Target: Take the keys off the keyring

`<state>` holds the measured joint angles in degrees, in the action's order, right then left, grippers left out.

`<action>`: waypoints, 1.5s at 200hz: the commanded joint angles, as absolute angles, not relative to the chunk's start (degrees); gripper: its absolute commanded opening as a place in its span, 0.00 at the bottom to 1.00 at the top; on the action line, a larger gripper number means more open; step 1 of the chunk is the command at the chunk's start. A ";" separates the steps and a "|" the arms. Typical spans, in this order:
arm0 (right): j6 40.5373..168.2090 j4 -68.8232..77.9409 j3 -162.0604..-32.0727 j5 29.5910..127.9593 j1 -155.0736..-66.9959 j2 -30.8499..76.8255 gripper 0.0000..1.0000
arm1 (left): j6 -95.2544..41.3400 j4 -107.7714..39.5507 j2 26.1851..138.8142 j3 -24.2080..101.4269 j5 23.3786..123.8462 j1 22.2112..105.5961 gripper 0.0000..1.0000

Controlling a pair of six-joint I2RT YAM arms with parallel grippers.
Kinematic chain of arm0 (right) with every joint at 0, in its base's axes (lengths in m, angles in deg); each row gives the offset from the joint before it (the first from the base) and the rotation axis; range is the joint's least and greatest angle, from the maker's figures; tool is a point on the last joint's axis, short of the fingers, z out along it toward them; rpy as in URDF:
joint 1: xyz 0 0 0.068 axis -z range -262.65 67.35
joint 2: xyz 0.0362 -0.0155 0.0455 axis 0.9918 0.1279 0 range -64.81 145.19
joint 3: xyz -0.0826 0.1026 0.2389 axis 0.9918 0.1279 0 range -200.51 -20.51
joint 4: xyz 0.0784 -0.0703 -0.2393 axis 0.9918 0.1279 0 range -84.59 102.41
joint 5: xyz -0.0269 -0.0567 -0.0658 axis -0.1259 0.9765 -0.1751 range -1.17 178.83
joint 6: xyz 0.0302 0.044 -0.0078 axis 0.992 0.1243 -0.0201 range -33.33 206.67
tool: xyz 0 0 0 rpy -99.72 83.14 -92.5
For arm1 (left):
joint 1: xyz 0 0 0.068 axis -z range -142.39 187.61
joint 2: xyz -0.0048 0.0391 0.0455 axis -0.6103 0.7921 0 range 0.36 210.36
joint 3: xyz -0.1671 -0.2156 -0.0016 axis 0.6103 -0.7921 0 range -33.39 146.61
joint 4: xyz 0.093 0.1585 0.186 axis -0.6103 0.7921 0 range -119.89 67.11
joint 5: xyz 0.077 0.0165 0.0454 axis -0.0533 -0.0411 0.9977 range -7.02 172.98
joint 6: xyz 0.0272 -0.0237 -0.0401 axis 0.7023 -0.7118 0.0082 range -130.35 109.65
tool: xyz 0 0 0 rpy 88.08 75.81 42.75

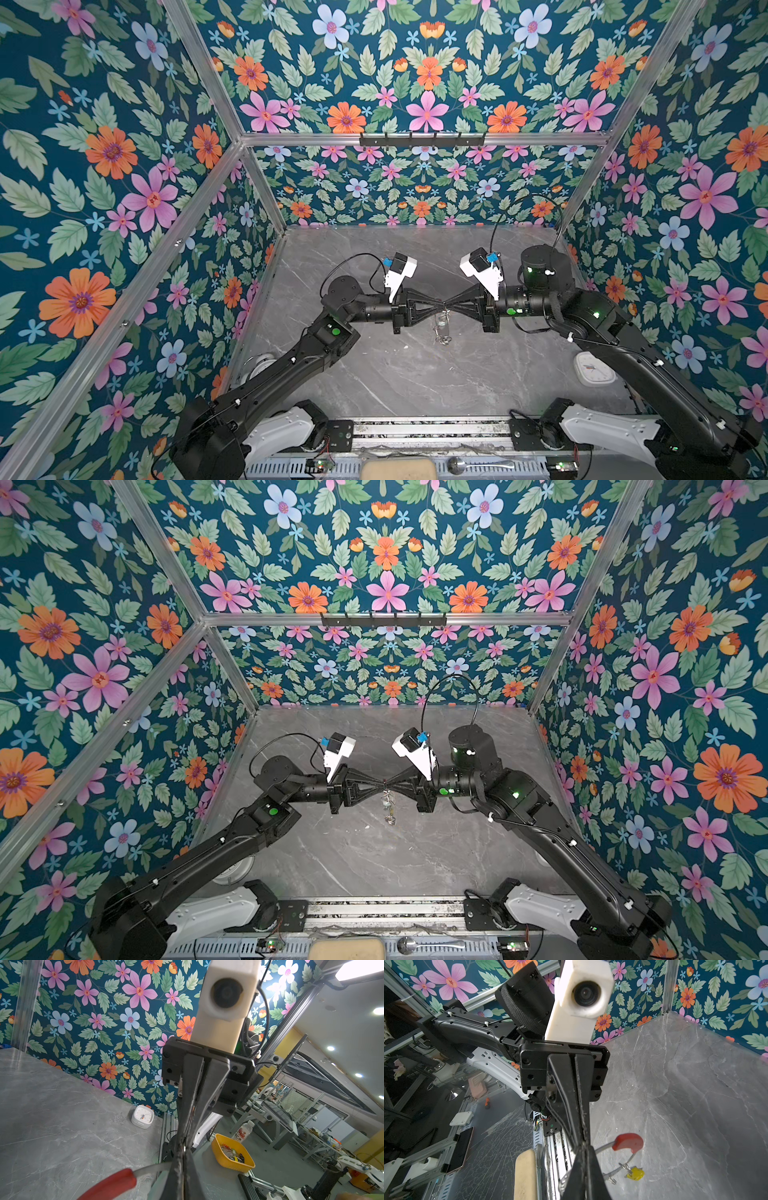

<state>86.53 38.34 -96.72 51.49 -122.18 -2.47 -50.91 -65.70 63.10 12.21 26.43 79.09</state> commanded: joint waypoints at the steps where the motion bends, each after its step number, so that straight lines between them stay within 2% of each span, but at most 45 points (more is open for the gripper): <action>1: 87.50 34.23 -96.38 51.65 -122.20 -2.32 0.00 | -53.04 -71.22 62.96 11.71 25.24 79.22 0.00; 34: 88.75 31.40 -95.09 52.11 -122.29 -3.06 0.00 | -53.69 -74.18 62.27 10.45 27.16 79.45 0.00; 71: 90.33 25.88 -91.88 54.01 -122.29 -6.15 0.40 | -50.05 -70.88 60.21 10.41 31.72 79.45 0.00; 83: 91.10 23.01 -89.63 55.49 -122.26 -8.12 0.46 | -49.41 -70.30 59.51 10.31 32.97 79.53 0.00; 104: 92.30 17.94 -85.60 58.31 -122.28 -11.88 0.52 | -48.04 -69.15 58.67 10.22 34.94 79.50 0.00; 142: 95.56 9.14 -77.33 59.50 -122.24 -17.35 0.53 | -44.97 -65.68 57.29 10.38 40.03 79.85 0.00; 199: 98.66 5.13 -72.67 61.09 -122.29 -17.98 0.53 | -37.93 -58.98 54.42 10.64 51.69 82.14 0.00; 300: 100.87 2.87 -70.44 59.40 -122.29 -16.91 0.53 | -33.39 -60.90 53.78 9.16 53.31 84.55 0.00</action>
<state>100.00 5.64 -70.58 60.25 -122.22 -17.07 -35.26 -58.49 54.05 9.55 52.90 84.31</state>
